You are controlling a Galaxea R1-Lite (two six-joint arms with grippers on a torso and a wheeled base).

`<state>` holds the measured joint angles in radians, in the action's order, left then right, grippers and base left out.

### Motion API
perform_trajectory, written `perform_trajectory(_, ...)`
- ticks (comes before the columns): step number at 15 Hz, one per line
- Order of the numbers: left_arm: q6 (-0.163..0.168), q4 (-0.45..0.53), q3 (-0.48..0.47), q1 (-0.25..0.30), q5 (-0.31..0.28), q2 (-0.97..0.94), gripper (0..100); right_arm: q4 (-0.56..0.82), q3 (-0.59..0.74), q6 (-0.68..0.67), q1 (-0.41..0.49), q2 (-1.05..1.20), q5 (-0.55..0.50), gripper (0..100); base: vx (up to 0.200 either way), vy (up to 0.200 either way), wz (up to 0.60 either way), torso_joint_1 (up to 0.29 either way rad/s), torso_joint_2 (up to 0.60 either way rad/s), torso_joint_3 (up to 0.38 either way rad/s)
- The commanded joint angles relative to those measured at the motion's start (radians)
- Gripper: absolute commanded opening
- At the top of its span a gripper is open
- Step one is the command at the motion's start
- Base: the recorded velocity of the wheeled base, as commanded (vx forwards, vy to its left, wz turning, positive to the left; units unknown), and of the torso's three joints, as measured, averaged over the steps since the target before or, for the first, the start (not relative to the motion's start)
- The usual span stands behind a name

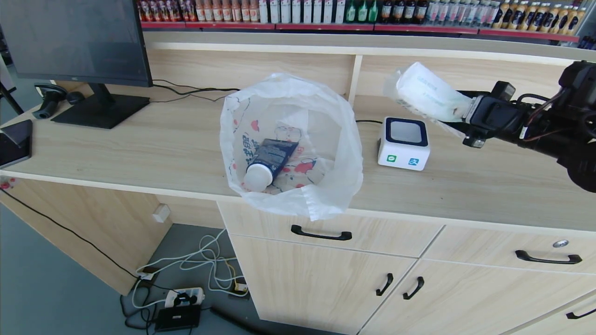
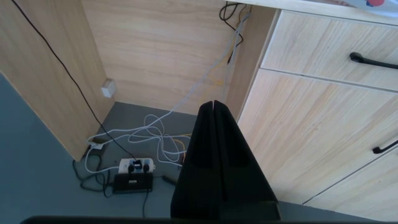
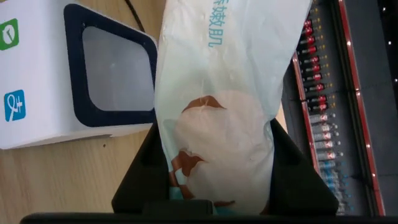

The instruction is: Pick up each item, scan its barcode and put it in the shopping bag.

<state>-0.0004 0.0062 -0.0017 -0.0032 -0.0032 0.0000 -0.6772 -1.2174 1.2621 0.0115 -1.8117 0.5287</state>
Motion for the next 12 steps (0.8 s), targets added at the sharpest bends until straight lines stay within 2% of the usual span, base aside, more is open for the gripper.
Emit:
perform_trajectory(1,0.000,0.000,0.000,0.000,0.000,0.000,0,0.005,-0.001,-0.069,-0.004,0.032,-0.009,0,0.000,0.000,0.00,0.000,0.00,0.000)
perform_trajectory(3,-0.003,0.000,0.000,0.000,0.000,0.000,0,0.019,0.024,-0.240,0.008,0.075,-0.073,0,0.000,0.000,0.00,0.000,0.00,0.000)
perform_trajectory(5,-0.003,0.000,0.000,0.000,0.000,0.000,0,0.027,0.026,-0.392,0.002,0.106,-0.076,0,0.000,0.000,0.00,0.000,0.00,0.000)
perform_trajectory(7,-0.003,0.000,0.000,0.000,0.000,0.000,0,0.025,0.085,-0.532,0.001,0.155,-0.075,0,0.000,0.000,0.00,0.000,0.00,0.000)
perform_trajectory(9,-0.003,0.000,0.000,0.000,0.000,0.000,0,-0.005,0.205,-0.691,-0.019,0.224,-0.088,0,0.000,0.000,0.00,0.000,0.00,0.000)
perform_trajectory(12,-0.003,0.000,0.000,0.000,0.000,0.000,0,-0.153,0.481,-0.960,-0.025,0.416,-0.111,0,0.000,0.000,0.00,0.000,0.00,0.000)
